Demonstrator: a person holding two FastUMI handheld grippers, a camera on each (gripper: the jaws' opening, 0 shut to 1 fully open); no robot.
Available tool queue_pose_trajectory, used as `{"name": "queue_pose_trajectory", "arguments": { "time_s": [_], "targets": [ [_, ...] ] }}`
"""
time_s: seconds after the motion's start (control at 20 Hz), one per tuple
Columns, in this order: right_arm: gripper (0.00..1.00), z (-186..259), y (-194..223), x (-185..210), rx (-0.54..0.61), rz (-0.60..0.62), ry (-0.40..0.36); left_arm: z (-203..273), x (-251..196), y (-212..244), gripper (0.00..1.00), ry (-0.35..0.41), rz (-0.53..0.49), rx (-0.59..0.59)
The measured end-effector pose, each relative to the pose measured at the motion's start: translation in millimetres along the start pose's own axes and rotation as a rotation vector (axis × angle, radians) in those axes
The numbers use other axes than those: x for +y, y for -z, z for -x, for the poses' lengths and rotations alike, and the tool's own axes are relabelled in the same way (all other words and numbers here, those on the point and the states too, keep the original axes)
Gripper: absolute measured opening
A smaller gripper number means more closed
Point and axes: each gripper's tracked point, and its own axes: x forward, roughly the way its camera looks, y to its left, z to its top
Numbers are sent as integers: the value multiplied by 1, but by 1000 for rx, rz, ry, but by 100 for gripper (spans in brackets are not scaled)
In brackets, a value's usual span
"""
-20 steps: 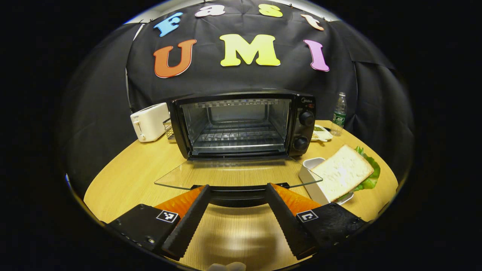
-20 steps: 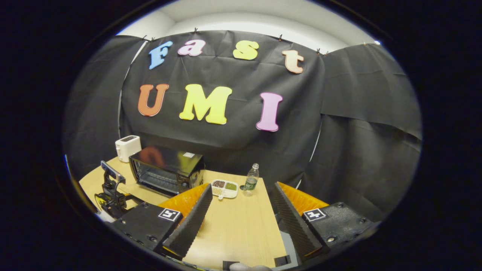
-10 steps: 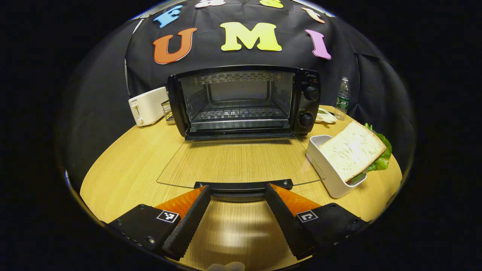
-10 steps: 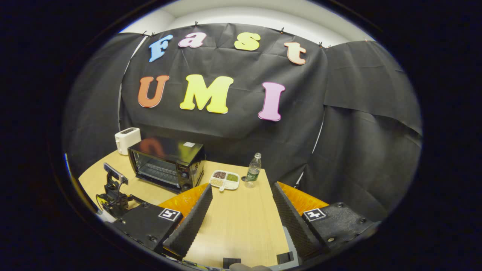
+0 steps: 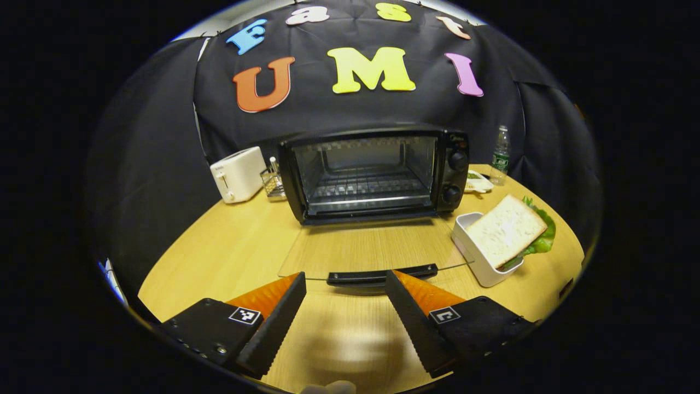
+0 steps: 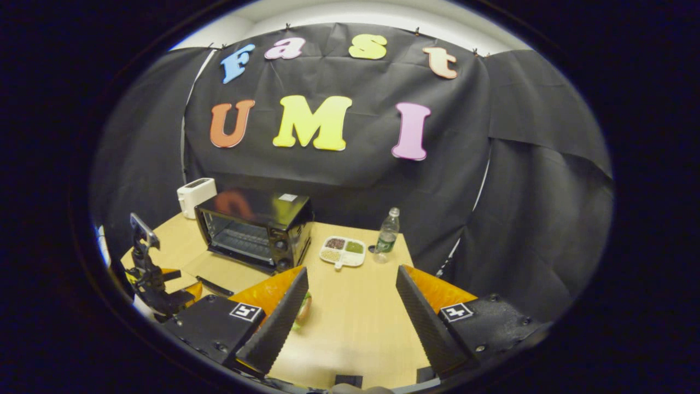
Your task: Open the electric oven with the left hand, put the food in, and close the electric oven.
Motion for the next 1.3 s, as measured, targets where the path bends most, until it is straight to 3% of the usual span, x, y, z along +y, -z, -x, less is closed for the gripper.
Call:
{"name": "queue_pose_trajectory", "arguments": {
  "time_s": [0.5, 0.7, 1.0, 1.3],
  "targets": [
    [100, -71, 106, 49, 240, -167, -160, 104, 48, -148, 95, -82, 53, -284],
    [96, -98, 122, 63, 323, -271, -219, 135, 49, -204, 95, -86, 40, -401],
    [93, -131, 136, 89, 436, -352, -353, 158, 39, -244, 95, -86, 28, -474],
    [87, -153, 143, 104, 534, -409, -453, 157, 26, -248, 95, -84, 32, -455]
  ]
}}
